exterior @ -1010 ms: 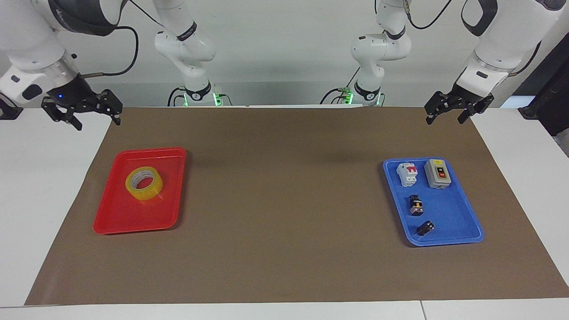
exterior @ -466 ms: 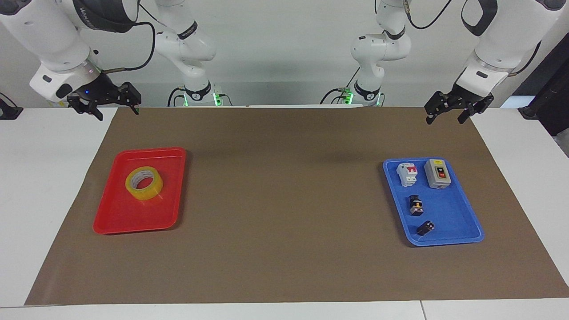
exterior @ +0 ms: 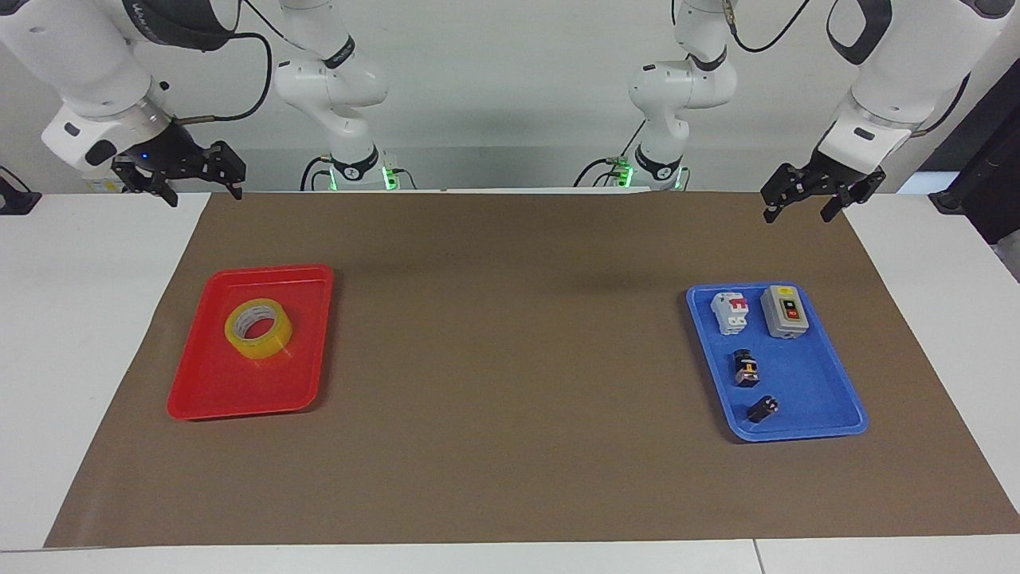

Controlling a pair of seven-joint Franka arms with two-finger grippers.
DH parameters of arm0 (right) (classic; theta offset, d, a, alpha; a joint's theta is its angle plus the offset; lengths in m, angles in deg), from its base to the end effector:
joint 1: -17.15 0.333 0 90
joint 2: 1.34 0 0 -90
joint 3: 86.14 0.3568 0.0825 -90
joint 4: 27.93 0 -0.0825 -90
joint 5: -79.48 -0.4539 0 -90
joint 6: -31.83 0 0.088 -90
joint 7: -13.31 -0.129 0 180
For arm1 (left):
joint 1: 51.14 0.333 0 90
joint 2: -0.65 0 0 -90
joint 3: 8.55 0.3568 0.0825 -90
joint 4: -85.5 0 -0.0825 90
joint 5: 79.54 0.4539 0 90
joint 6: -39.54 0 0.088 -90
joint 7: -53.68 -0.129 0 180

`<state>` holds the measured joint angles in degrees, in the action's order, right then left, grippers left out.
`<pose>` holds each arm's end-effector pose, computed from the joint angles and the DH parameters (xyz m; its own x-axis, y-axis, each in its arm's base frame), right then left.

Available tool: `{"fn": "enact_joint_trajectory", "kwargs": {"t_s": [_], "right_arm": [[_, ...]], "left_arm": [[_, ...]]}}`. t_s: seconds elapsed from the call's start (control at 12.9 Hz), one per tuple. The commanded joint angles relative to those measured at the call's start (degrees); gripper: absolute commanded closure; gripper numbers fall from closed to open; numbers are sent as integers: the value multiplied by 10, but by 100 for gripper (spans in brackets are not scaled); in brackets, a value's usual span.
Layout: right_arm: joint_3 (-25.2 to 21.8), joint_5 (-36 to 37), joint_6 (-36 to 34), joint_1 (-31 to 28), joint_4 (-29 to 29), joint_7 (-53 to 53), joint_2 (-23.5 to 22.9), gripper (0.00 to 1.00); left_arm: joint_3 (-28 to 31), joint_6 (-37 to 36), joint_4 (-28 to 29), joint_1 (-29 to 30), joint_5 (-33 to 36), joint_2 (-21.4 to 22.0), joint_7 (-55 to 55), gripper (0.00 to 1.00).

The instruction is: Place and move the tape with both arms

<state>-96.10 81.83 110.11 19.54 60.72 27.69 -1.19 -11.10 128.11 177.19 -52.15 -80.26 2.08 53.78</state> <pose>0.5909 -0.0846 0.6419 0.9769 0.1124 -0.1818 0.1135 -0.9935 -0.0048 0.6107 -0.0400 0.6406 0.9977 -0.0606 -0.0295 -0.0603 -0.9981 0.0114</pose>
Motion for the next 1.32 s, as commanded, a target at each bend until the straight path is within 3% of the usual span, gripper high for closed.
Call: {"fn": "enact_joint_trajectory", "kwargs": {"t_s": [0.0,1.24], "right_arm": [[-7,-4,9,3,-7,-4,-2,0],[-8,-6,30,-6,-18,-17,-5,0]], "left_arm": [[1,-9,4,1,10,11,-4,0],[1,-9,4,1,10,11,-4,0]]}}
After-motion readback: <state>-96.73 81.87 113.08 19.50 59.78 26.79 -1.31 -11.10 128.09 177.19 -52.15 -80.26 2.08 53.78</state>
